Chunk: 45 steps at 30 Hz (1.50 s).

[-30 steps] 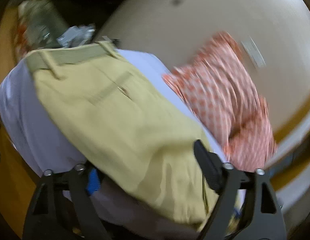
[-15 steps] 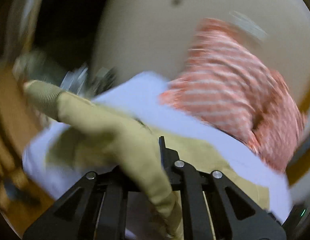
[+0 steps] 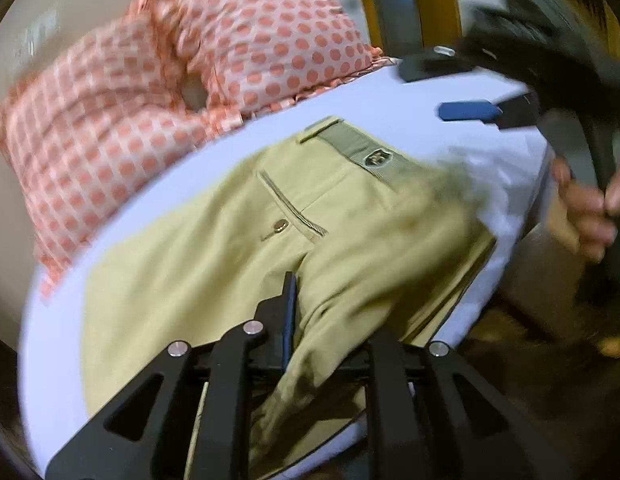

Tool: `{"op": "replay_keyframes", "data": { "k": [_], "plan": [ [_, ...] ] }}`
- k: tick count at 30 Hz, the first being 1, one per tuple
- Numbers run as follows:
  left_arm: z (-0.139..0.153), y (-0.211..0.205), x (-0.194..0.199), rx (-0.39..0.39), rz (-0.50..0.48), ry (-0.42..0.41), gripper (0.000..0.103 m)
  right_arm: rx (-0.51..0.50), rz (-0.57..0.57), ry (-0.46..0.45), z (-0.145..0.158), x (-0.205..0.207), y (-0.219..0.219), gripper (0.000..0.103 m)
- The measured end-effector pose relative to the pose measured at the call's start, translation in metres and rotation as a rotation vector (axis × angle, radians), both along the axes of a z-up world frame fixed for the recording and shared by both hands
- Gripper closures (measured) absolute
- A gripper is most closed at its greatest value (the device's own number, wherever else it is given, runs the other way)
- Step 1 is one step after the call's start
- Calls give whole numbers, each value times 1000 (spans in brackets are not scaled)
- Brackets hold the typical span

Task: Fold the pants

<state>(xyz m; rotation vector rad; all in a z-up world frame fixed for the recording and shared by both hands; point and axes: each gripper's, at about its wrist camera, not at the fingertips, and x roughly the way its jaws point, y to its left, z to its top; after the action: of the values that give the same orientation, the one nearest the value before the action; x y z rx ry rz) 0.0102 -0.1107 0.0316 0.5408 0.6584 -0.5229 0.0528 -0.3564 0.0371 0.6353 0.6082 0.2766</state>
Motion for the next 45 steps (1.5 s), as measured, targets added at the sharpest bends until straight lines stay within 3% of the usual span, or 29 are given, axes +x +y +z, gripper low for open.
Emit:
{"op": "replay_keyframes", "data": {
  "k": [4, 6, 9, 11, 12, 14, 15, 17, 19, 21, 22, 23, 25, 26, 27, 28, 29, 30, 35, 39, 41, 43, 45],
  "plan": [
    [2, 5, -15, 13, -21, 2, 74, 24, 100, 84, -14, 26, 17, 17],
    [12, 10, -30, -10, -62, 0, 44, -12, 135, 134, -22, 35, 28, 23],
    [40, 38, -54, -181, -152, 45, 34, -53, 161, 155, -27, 44, 38, 30],
    [56, 61, -44, -286, -115, 67, 28, -44, 199, 162, -29, 50, 43, 48],
    [62, 76, -35, -326, -57, 61, 25, -27, 228, 170, -31, 53, 46, 48],
    [67, 120, 3, -395, 152, 64, 25, -57, 243, 155, -29, 54, 50, 50],
    [62, 147, 30, -440, 268, 106, 25, -56, 244, 156, -29, 55, 48, 50],
    [46, 175, 66, -473, 389, 203, 25, -8, 243, 162, -34, 59, 42, 52],
    [25, 187, 97, -429, 475, 280, 26, -1, 250, 155, -34, 61, 40, 53],
    [9, 189, 115, -422, 498, 364, 27, 2, 266, 149, -35, 62, 43, 53],
    [0, 186, 124, -460, 459, 441, 27, 13, 285, 144, -36, 62, 44, 59],
    [-3, 184, 130, -475, 442, 470, 32, 24, 298, 148, -38, 64, 44, 72],
    [-6, 178, 137, -497, 404, 507, 37, 128, 341, 164, -47, 69, 39, 82],
    [-6, 176, 140, -498, 406, 514, 43, 170, 350, 172, -50, 72, 36, 85],
    [-7, 177, 143, -508, 406, 521, 60, 218, 356, 184, -53, 74, 33, 86],
    [-8, 180, 148, -524, 413, 542, 70, 251, 359, 193, -53, 78, 31, 87],
    [-7, 184, 149, -540, 413, 562, 85, 259, 362, 195, -50, 81, 31, 88],
    [-3, 186, 152, -553, 400, 575, 92, 260, 365, 195, -46, 85, 32, 88],
    [24, 160, 175, -463, 359, 466, 96, 219, 354, 150, -11, 120, 35, 90],
    [43, 142, 214, -452, 396, 324, 95, 189, 245, 101, 10, 162, 21, 93],
    [38, 131, 243, -386, 470, 258, 90, 101, 157, 100, 11, 181, 15, 92],
    [28, 124, 262, -258, 569, 208, 87, -73, 49, 177, 5, 198, 12, 89],
    [29, 130, 256, -227, 599, 172, 78, -132, 4, 207, 5, 193, 6, 89]
  ]
}}
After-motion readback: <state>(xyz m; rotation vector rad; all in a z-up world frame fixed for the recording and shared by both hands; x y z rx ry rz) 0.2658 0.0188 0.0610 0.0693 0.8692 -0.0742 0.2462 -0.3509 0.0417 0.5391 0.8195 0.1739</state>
